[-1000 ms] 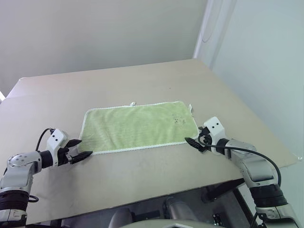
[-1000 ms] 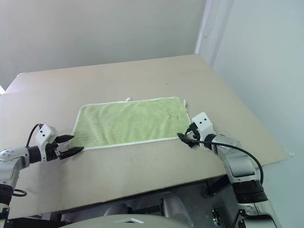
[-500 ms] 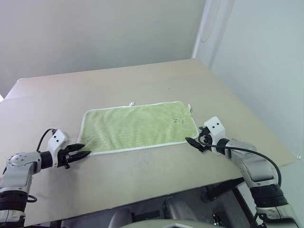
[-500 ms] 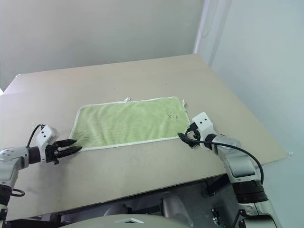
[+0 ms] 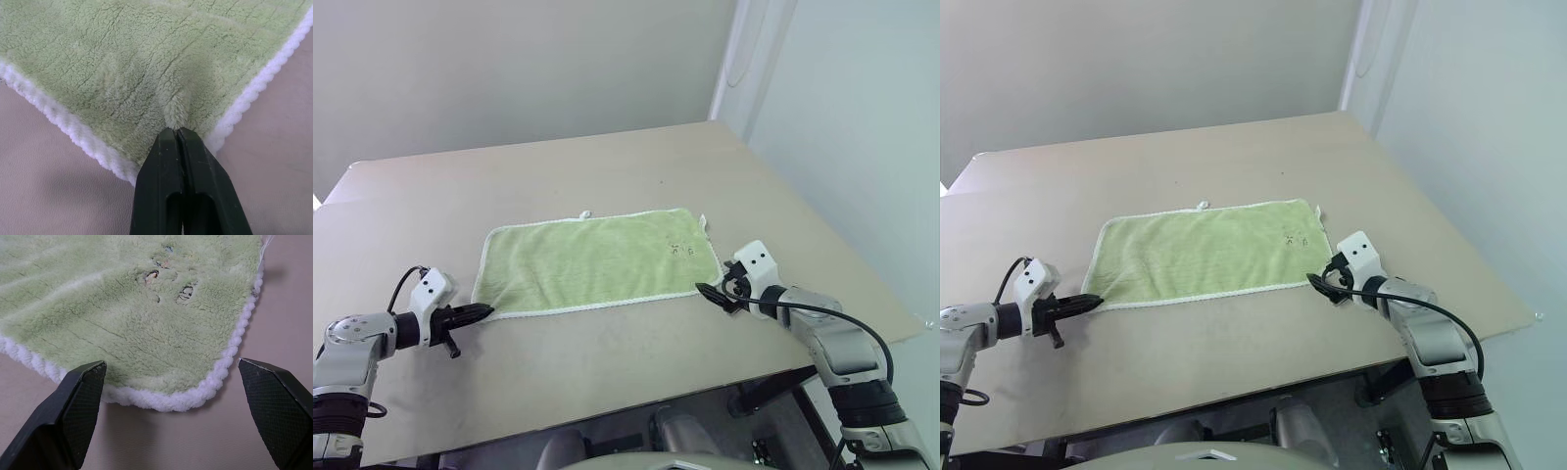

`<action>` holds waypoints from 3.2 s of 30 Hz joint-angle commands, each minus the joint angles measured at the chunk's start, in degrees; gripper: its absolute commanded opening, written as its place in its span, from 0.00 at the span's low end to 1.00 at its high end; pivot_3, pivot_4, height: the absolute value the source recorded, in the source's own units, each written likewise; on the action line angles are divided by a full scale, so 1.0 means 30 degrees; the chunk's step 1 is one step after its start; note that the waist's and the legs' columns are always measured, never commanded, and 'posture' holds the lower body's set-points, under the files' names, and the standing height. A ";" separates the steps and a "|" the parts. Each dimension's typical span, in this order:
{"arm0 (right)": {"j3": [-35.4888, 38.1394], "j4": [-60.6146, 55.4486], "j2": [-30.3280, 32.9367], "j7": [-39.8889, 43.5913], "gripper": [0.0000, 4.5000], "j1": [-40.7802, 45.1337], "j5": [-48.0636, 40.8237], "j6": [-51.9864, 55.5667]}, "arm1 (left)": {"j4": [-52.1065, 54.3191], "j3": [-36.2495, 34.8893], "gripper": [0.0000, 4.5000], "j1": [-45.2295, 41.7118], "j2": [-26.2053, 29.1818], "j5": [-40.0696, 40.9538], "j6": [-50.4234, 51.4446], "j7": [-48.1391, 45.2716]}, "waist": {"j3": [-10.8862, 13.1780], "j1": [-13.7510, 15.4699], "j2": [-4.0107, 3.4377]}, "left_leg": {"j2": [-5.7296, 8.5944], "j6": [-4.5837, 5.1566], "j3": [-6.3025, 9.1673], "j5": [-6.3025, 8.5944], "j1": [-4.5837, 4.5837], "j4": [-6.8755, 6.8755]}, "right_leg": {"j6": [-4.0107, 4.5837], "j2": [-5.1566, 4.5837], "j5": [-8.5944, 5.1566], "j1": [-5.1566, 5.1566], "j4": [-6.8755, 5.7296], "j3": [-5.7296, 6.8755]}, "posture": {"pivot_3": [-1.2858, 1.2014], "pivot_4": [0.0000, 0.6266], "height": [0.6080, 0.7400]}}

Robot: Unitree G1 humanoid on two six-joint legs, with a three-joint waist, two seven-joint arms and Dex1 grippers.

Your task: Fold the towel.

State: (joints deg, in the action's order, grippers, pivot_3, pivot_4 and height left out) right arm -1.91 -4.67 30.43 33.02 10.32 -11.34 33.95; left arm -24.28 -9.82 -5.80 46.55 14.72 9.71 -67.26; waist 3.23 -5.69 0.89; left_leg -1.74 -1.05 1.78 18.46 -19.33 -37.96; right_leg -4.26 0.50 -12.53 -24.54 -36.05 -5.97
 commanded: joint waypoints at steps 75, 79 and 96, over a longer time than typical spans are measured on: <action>0.8417 -0.4114 -0.0057 -0.1668 0.00 0.2862 -1.3094 1.0849 | 0.0641 -0.1478 0.00 -0.1493 0.4365 0.2869 0.6167 -0.4575 | 0.0050 -0.0060 -0.0028 | -0.0016 0.0013 -0.0010 0.0005 -0.0042 0.0049 | 0.0014 0.0016 -0.0018 -0.0054 0.0018 -0.0022 | 0.52 0.00 1.00; 0.9694 -0.5954 0.0322 -0.2116 0.00 0.1068 -1.5534 1.2605 | 0.1792 -0.2389 0.00 0.0550 0.5209 0.3217 0.6435 -0.4906 | 0.0070 0.0010 -0.0006 | -0.0022 0.0012 -0.0007 0.0005 -0.0041 0.0052 | 0.0018 0.0015 -0.0021 -0.0063 0.0015 -0.0017 | 0.52 0.00 1.00; 1.2897 -0.9699 0.5799 -0.3007 0.00 -0.7443 -2.5316 1.3345 | 0.3680 -0.3851 0.00 0.3714 0.5966 0.3877 0.6996 -0.4785 | 0.0104 -0.0038 0.0093 | -0.0021 0.0020 -0.0047 0.0012 0.0003 0.0264 | 0.0067 -0.0023 -0.0164 -0.0122 0.0023 0.0000 | 0.52 0.00 1.00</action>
State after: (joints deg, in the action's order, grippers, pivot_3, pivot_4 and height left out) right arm 35.36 -32.70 46.43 24.35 -12.00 -86.27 76.18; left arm -13.00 -20.13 6.08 63.22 26.67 30.91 -82.23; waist 3.54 -5.80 1.17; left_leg -1.81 -1.00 1.64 18.50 -19.32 -37.19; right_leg -4.06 0.43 -13.03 -24.91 -35.98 -5.97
